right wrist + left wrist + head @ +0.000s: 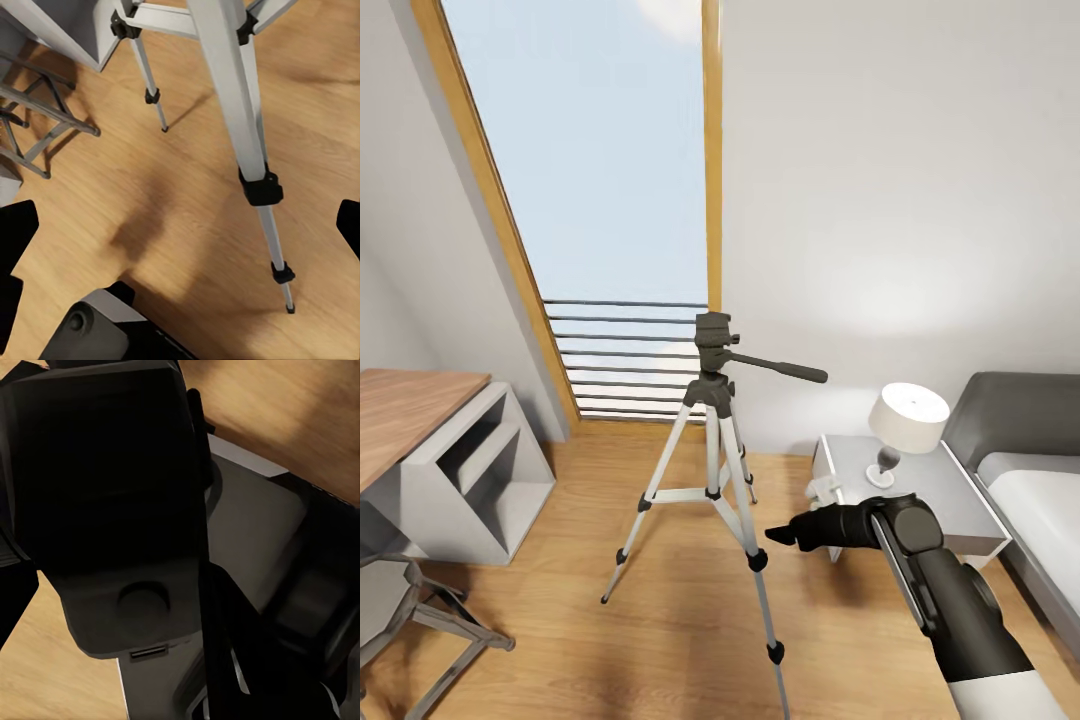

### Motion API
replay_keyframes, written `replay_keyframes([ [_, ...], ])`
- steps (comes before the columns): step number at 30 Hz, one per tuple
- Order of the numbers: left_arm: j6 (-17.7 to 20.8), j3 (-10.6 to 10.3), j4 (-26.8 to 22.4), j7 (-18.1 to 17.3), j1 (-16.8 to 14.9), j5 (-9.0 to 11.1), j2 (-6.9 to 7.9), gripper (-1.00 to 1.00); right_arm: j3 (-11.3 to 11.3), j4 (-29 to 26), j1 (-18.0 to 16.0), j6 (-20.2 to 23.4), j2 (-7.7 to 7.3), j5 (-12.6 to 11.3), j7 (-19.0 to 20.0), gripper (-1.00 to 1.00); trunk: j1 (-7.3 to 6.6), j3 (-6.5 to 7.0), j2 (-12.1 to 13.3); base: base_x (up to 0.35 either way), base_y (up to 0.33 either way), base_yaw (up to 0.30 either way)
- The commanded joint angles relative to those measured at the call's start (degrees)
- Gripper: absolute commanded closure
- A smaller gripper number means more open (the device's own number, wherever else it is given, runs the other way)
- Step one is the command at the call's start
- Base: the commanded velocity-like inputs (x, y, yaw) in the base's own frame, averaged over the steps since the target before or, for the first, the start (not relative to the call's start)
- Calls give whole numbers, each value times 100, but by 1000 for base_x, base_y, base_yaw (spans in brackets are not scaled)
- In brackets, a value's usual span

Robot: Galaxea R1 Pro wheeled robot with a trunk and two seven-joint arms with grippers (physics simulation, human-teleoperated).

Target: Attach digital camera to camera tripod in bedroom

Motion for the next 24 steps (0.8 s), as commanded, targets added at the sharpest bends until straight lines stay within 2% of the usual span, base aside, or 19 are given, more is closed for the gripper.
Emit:
replay_keyframes([
  [1, -13, -48, 1, -3, -3, 40, -1, 100, 6, -5, -6, 13, -3, 59, 54, -100, 3, -11, -11, 0, 0, 0],
  [11, -13, -48, 0, -3, -3, 40, -1, 100, 20, -9, -6, 13, 15, 47, 56, -100, 3, -11, -11, 0, 0, 0],
  [14, -13, -48, 0, -3, -3, 40, -1, 100, 23, 3, -6, 13, 69, 42, 48, -100, 3, -11, -11, 0, 0, 0],
  [16, -13, -48, 0, -3, -3, 40, -1, 100, 16, 15, -6, -235, 220, 35, 34, -100, 3, -11, -11, 0, 0, 0],
  [17, -13, -48, 0, -3, -3, 40, -1, 100, 5, 29, -8, -488, 358, 34, 15, -100, 3, -11, -11, 0, 0, 0],
  [20, -13, -48, 0, -3, -3, 40, -1, 100, -13, 126, -7, -927, 560, 39, -10, -100, 3, -11, -11, 0, 0, 0],
  [24, -13, -48, 0, -3, -3, 40, -1, 100, -24, 362, -6, -1256, 681, 61, -29, -100, 3, -11, -11, 0, 0, 0],
])
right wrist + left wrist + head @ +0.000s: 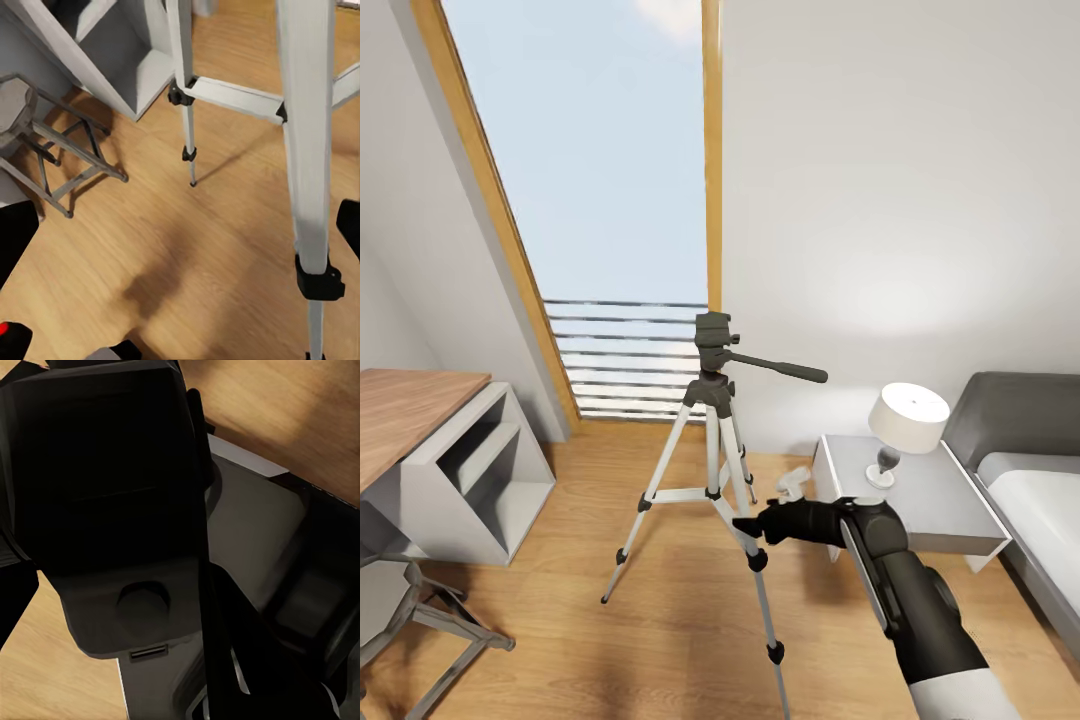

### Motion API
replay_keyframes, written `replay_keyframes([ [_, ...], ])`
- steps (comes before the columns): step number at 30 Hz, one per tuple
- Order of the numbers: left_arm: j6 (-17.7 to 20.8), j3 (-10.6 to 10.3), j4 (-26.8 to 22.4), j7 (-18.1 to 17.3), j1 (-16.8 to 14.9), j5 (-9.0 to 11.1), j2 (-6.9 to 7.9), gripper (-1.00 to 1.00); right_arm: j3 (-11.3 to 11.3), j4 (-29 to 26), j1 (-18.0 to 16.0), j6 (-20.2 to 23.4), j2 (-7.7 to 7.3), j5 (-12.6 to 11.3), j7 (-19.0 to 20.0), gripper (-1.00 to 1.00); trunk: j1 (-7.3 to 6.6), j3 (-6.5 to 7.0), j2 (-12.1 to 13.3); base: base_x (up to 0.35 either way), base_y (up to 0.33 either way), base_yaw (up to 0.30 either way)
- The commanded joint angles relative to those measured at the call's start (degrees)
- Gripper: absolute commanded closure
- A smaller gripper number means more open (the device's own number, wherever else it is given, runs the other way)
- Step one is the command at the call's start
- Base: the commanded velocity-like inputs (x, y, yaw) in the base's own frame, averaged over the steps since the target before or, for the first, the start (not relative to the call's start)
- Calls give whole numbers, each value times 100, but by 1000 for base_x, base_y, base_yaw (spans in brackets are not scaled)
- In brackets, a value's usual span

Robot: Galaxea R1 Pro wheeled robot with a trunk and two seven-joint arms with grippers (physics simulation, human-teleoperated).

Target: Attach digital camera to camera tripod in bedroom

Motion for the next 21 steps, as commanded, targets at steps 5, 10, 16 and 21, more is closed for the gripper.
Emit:
replay_keyframes([
  [5, -13, -49, 1, -3, -3, 40, -7, 100, -18, 317, -5, -137, 62, 85, -111, -100, 3, -11, -11, 0, 0, 0],
  [10, -13, -49, 1, -3, -3, 40, -9, 100, -19, 462, -5, -331, 74, 82, -276, -100, 3, -11, -11, 0, 0, 0],
  [16, -13, -49, 1, -3, -3, 40, -9, 100, -19, 779, -5, -720, 97, 70, -531, -100, 3, -11, -11, 0, 0, 0],
  [21, -13, -49, 1, -3, -3, 40, -10, 100, -7, 1131, -8, -1104, 108, 50, -727, -100, 3, -11, -11, 0, 0, 0],
])
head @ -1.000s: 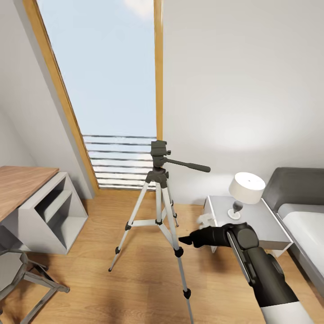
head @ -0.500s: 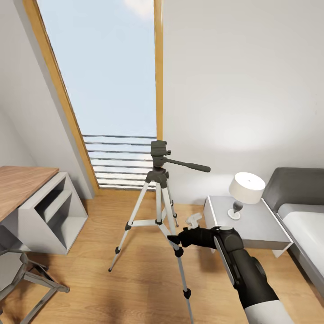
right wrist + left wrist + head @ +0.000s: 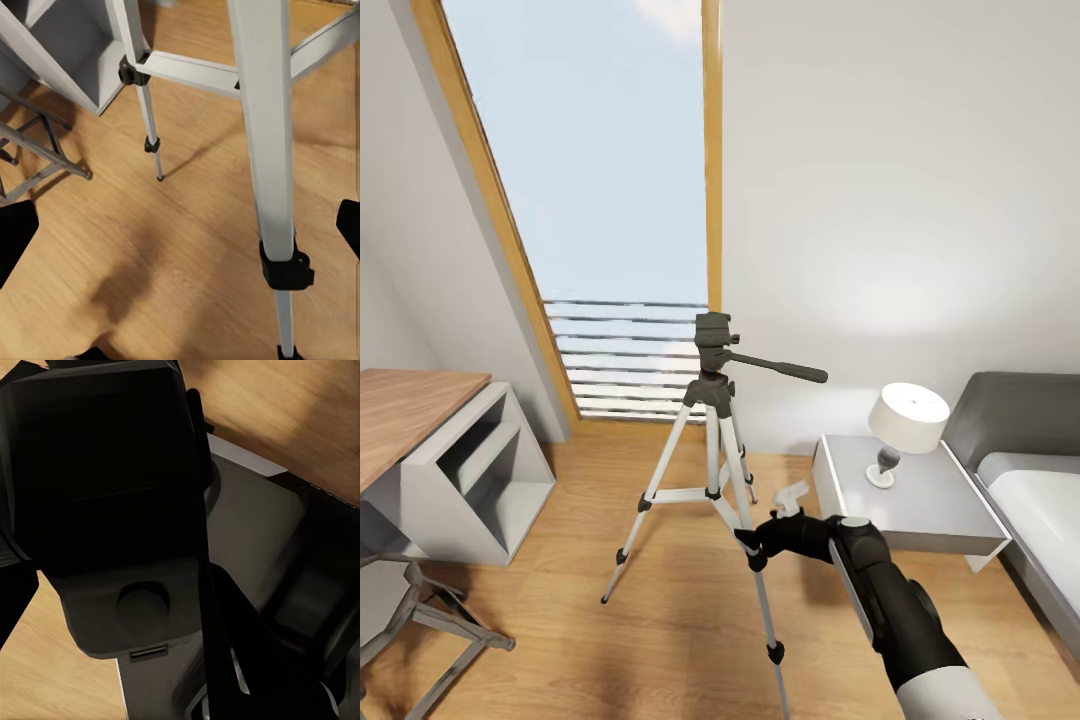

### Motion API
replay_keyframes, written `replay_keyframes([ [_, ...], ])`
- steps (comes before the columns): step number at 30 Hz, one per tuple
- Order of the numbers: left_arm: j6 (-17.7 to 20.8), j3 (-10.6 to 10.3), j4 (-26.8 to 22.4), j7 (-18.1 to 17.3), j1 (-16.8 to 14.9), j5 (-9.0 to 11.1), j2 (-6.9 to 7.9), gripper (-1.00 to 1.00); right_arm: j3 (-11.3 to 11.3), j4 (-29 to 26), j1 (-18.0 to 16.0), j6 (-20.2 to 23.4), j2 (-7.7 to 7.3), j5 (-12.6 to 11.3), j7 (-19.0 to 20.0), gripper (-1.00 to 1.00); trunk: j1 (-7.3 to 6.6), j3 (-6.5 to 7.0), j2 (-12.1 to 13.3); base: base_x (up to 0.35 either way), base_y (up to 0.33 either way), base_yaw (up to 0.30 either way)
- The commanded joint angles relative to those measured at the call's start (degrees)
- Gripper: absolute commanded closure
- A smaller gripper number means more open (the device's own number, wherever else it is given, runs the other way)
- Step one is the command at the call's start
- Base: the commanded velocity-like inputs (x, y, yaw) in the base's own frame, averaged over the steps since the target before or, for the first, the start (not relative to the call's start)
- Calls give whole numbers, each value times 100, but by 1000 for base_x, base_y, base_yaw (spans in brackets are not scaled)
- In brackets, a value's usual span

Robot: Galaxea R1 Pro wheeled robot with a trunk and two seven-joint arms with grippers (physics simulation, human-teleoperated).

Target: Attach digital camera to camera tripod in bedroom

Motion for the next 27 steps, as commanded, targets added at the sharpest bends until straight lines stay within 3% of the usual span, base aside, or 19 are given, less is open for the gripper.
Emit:
replay_keyframes([
  [1, -15, -49, 1, 0, -3, 40, -2, 100, -5, 24, -6, -30, 3, 56, 35, -100, 3, -11, -12, 0, 0, 0],
  [11, -15, -49, 1, 0, -3, 40, -2, 100, -15, 224, -10, -235, 80, 36, -56, -100, 3, -11, -12, 0, 0, 0],
  [15, -15, -49, 1, 0, -3, 40, -2, 100, -11, 398, -11, -245, 278, 52, -257, -100, 3, -11, -12, 0, 0, 0],
  [16, -15, -49, 1, 0, -3, 40, -2, 100, -10, 428, -59, -225, 459, 72, -463, -100, 3, -11, -12, 0, 0, 0],
  [19, -15, -49, 1, 0, -3, 40, -2, 100, -9, 477, -412, -161, 700, 76, -838, -100, 3, -11, -12, 0, 0, 0],
  [22, -15, -49, 1, 0, -3, 40, -2, 100, -9, 501, -621, -132, 732, 59, -1009, -100, 3, -11, -12, 0, 0, 0],
  [27, -15, -49, 1, 0, -3, 40, -2, 100, -9, 506, -680, -123, 732, 60, -1191, -100, 3, -11, -12, 0, 0, 0],
])
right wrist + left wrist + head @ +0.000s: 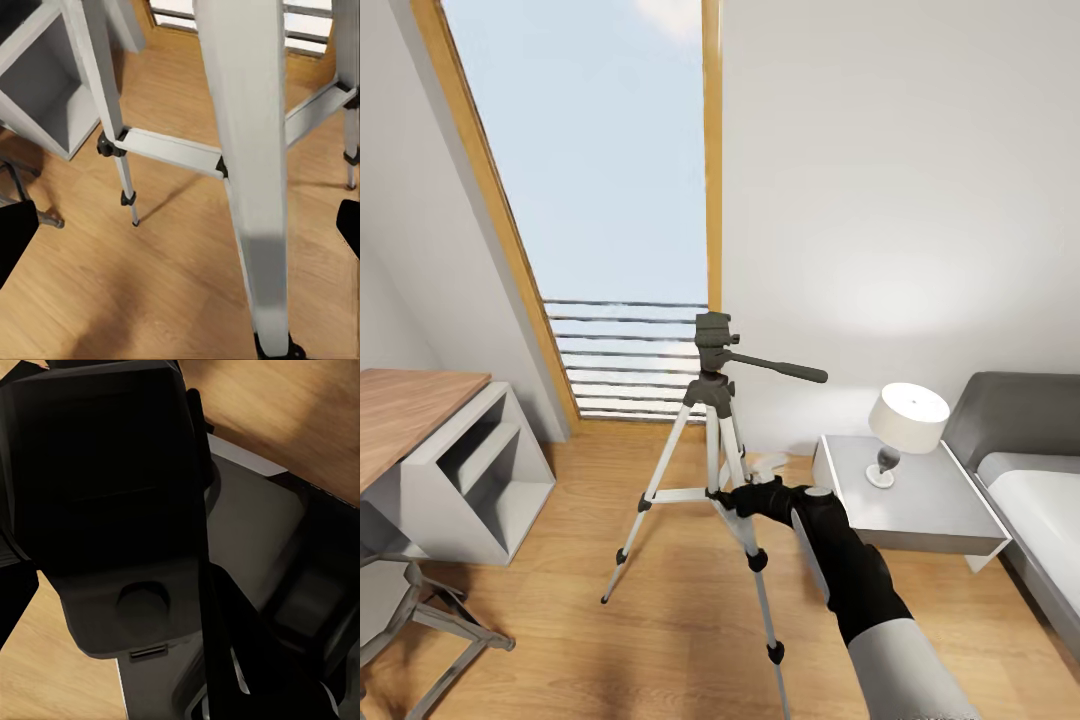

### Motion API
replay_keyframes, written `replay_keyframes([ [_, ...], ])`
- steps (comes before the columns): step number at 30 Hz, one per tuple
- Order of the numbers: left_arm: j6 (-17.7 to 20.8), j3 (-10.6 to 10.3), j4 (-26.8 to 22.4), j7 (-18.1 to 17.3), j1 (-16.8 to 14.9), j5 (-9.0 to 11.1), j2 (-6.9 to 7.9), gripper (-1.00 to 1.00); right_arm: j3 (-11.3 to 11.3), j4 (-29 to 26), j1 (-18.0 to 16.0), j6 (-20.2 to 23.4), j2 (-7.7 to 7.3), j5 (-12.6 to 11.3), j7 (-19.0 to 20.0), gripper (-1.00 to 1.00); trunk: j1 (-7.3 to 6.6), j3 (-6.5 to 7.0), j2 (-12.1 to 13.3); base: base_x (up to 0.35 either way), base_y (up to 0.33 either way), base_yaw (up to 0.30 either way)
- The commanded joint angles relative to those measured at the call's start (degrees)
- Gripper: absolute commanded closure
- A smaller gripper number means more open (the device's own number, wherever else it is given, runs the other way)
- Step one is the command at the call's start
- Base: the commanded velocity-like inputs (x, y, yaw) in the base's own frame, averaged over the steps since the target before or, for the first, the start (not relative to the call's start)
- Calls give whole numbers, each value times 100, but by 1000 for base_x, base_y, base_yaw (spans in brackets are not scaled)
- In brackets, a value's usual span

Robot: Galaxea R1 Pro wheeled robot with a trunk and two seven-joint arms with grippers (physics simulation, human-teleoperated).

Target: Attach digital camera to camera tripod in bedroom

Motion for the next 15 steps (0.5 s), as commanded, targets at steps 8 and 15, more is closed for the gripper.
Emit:
replay_keyframes([
  [8, -14, -48, 1, 0, -3, 41, -2, 100, -6, 460, -486, 2, 2, 40, -156, -100, 3, -11, -11, 0, 0, 0],
  [15, -14, -48, 1, 0, -3, 41, -2, 100, -7, 814, -658, -67, 2, 36, -167, -100, 3, -11, -11, 0, 0, 0],
])
